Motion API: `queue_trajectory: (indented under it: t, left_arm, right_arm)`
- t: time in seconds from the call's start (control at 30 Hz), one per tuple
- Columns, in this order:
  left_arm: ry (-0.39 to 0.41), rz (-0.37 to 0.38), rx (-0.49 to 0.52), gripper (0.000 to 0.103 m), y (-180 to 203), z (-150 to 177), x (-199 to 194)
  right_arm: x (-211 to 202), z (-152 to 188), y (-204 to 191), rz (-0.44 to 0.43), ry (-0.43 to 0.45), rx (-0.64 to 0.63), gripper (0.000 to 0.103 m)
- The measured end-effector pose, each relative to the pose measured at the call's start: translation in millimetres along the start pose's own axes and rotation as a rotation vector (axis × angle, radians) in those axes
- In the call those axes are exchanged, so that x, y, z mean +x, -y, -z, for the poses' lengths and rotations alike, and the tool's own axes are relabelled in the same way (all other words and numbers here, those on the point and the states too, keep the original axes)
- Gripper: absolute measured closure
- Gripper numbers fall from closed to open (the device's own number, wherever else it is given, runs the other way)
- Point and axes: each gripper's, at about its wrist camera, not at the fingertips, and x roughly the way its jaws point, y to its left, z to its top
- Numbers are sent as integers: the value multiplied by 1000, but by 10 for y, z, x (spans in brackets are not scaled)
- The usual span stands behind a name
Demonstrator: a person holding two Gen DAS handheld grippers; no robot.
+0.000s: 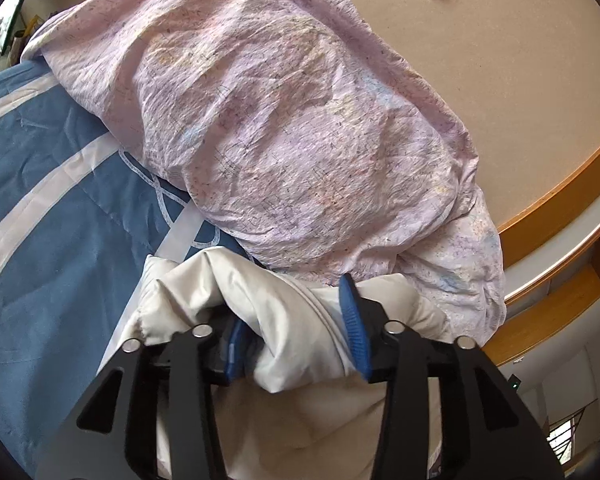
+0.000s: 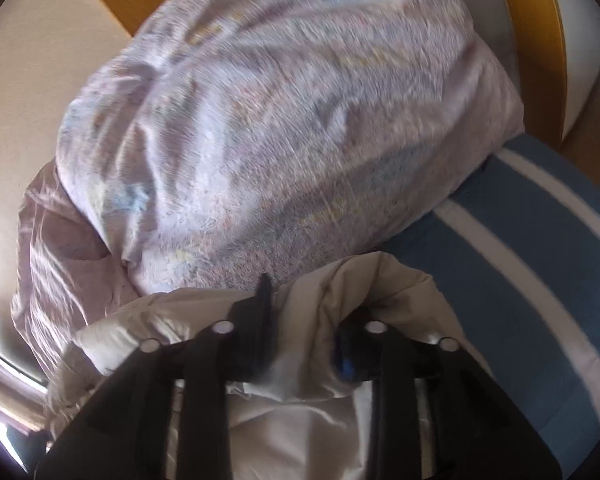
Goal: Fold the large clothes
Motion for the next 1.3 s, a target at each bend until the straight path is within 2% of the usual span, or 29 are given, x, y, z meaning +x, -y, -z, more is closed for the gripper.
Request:
queue_trajectory:
  t: [0.03,0.1,0.17,0.23,0.33,0.37,0.43,0.6,0.7,0.83,1.0,1.1,1.23,1.3]
  left_arm:
    - [2,15,-8,42,-13,-8,12]
    - [11,45,-21,21,-20,-25,15]
    - [50,52,-6,11,10,-56,-49]
    - [96,46,16,6,47,-98,-156]
    - [148,24,41,5,88,-153,-325]
    - [168,1,62,5,115,-142,-387]
    - [186,-35,124,5,203,-93,-457]
    - [196,-162,366,5,576,247,-461]
    - [191,-228,522,4,816,511,-383]
    - [177,-308,657,4,1000,760,-228]
    - [129,-348,706,4,1017,915,41]
    - [105,-424,710,4,944,927,279]
    - [64,-502,645,3,746,854,527]
    - [50,-507,606,3,664,814,597]
  right_arm:
    - [16,-13,25,-28,3,29,54]
    - [3,-45,78,-87,12,85,47]
    - [-64,-76,110,-127,27,111,44]
    - [-193,-104,128,-156,80,107,41]
    - [-466,-140,151,-159,198,87,30]
    - [-577,-123,102,-137,232,40,30]
    - [-706,-50,-73,-101,246,-98,31]
    - [-817,485,-601,16,226,-505,33]
    - [-714,787,-751,55,181,-614,33]
    - [-510,1005,-834,105,134,-669,33]
    - [-300,1185,-937,167,103,-723,33]
    - [-99,1213,-927,215,60,-726,33]
    - [178,1216,-871,262,-14,-713,31]
    - [275,1202,-843,270,-32,-696,29]
